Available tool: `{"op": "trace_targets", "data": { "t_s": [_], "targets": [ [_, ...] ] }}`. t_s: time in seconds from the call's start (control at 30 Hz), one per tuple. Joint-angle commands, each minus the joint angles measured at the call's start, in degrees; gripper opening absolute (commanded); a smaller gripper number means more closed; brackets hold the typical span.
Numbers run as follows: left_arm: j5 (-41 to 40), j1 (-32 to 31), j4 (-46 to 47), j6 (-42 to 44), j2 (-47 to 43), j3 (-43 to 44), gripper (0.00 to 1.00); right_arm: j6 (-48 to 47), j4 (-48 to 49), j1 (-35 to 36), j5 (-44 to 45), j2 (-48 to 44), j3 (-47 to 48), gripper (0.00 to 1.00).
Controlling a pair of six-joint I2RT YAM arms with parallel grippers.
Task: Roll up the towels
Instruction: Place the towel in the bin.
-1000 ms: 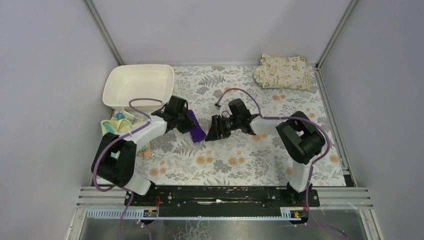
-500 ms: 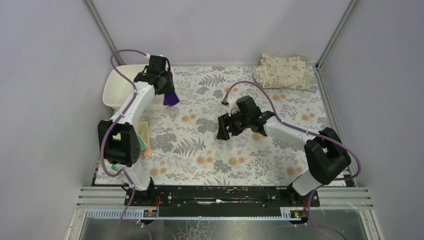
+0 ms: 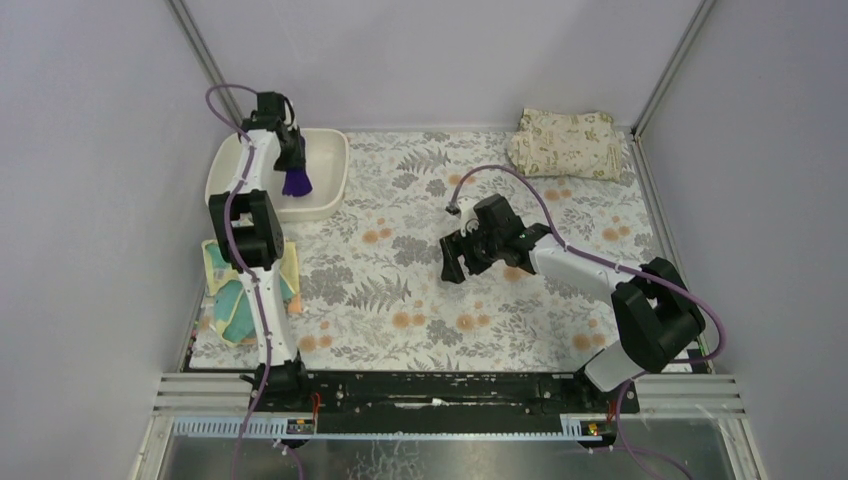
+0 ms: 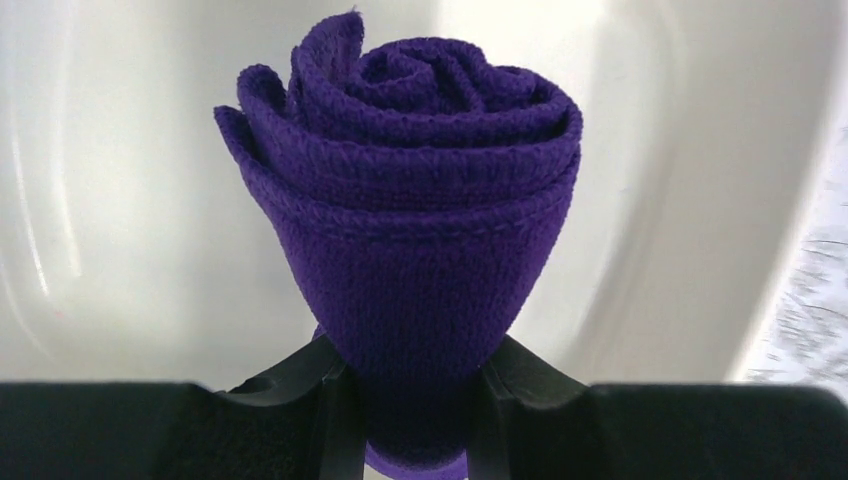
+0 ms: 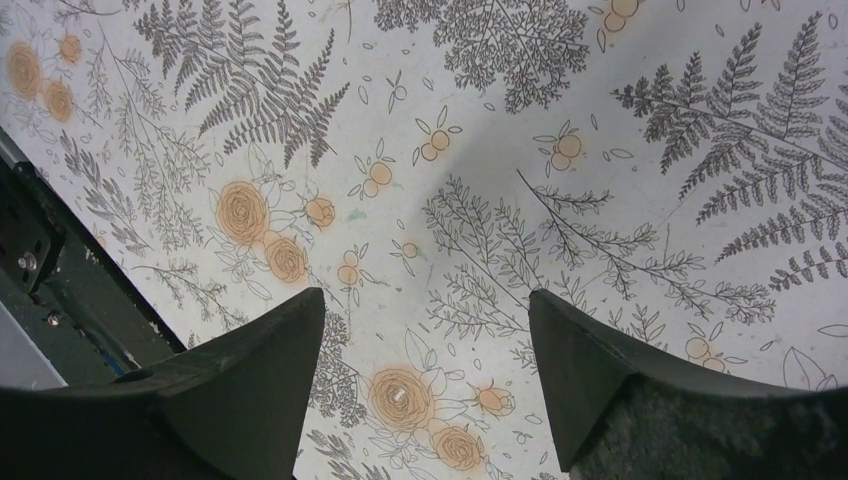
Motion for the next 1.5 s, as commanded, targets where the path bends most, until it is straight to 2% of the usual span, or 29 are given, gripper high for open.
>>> {"op": "trace_targets", "data": {
  "t_s": [0.0,0.27,0.4,0.53,0.7,0.83,0.9,1.17,1.27,1.47],
  "targets": [
    [-1.0,3.3,-4.4,4.9,6.3,4.9,0.12,-0.8,-2.4,0.0,0.9,-0.4,1.1,0.81],
    [-18.6,6.2,-3.7,7.0,14.1,10.2,0.11,-2.0,-8.1,0.0,3.2,3.6,5.1,0.81],
    [-27.3,6.3,1.3,11.2,15.6,6.8,0.13,-2.3,-10.8,0.0,4.8,5.2,7.9,0.81],
    [-32.1,6.2,2.4,14.1,18.8,8.8,0.15,-1.8,-12.9,0.0,6.4,6.2,10.8,0.81],
    [-37.3,6.2,7.6,19.0,19.5,7.5,0.3,-0.7,-14.4,0.0,7.3,9.1,13.5,0.8],
    [-41.0,6.1,9.6,22.2,20.8,8.6,0.32,0.0,-14.7,0.0,7.2,9.9,14.7,0.8],
    [-42.5,6.1,10.5,23.3,21.3,9.1,0.37,-0.1,-15.1,0.0,7.5,10.3,15.4,0.79],
    [-45.1,6.0,13.5,24.5,21.8,8.8,0.55,-0.2,-15.3,0.0,7.3,10.8,15.8,0.79],
    [-48.6,6.0,16.1,25.2,21.7,8.3,0.63,-0.3,-15.1,0.0,7.3,10.9,15.6,0.79],
    [-52.4,6.1,19.6,26.4,21.2,6.1,0.72,-0.5,-14.8,0.0,7.2,10.7,15.3,0.79]
  ]
}}
